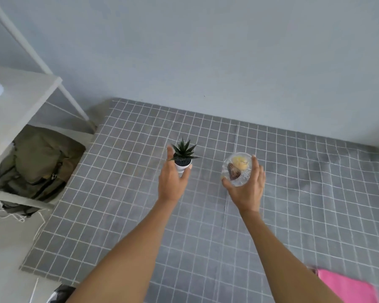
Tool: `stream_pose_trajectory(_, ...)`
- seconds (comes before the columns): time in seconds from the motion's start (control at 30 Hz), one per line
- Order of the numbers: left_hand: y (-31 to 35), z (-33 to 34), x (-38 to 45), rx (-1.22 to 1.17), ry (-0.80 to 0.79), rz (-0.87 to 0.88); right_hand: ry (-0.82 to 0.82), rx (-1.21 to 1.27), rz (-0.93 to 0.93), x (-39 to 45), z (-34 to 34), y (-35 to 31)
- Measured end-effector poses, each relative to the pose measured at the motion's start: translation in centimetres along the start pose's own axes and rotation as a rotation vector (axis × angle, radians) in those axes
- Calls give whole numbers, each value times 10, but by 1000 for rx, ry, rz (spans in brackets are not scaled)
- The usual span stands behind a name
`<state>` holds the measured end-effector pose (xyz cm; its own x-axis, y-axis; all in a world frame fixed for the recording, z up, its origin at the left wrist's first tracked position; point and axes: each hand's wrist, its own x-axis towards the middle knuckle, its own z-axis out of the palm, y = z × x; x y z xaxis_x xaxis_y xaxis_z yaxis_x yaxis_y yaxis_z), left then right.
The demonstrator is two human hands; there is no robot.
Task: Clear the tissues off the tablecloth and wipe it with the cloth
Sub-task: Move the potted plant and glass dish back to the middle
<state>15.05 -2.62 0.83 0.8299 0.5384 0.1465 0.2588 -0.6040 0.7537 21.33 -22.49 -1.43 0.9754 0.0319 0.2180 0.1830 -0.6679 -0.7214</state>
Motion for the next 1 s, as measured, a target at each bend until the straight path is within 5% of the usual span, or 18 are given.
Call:
stream_pose_trajectory(0.3,32,68,20,-36,-92,43,63,-22,90,29,-5,40)
stream_pose_trajectory(1.0,27,114,21,-9,-203,14,-157,-128,165,48,8,58)
